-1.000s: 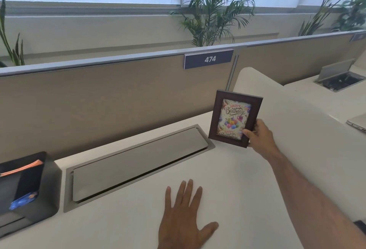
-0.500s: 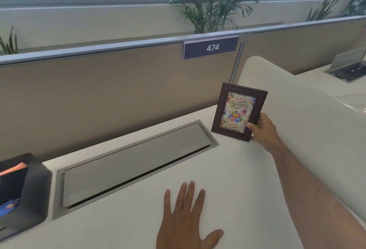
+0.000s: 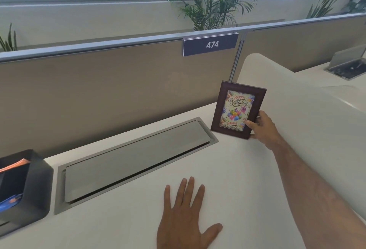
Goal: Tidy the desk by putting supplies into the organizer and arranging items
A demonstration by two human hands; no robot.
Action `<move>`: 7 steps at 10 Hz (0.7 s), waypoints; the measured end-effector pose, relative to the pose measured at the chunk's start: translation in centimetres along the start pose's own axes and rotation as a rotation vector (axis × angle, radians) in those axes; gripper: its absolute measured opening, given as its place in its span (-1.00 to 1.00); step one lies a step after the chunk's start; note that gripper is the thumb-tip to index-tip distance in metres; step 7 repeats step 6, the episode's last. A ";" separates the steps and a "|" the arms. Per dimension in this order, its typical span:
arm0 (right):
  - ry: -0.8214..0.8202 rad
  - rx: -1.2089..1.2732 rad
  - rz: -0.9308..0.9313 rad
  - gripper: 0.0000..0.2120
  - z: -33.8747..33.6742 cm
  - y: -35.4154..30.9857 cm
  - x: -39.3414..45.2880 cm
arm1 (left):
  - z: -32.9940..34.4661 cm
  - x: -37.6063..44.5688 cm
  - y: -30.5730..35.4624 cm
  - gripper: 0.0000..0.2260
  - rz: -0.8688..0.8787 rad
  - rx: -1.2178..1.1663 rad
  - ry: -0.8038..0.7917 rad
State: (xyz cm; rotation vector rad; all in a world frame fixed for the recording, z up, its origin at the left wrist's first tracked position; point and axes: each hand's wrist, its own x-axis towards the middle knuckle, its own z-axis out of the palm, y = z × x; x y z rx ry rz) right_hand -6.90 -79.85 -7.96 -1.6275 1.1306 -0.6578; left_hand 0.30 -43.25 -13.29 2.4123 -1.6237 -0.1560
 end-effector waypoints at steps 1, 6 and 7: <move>-0.007 0.033 0.014 -0.68 0.0 -0.3 -0.4 | 0.0 0.0 -0.1 -0.20 0.001 0.000 0.007; 0.189 0.010 -0.025 -0.58 0.0 1.9 -7.4 | -0.3 -0.7 0.1 -0.25 -0.005 0.004 0.067; 0.189 0.010 -0.025 -0.58 0.0 1.9 -7.4 | -0.3 -0.7 0.1 -0.25 -0.005 0.004 0.067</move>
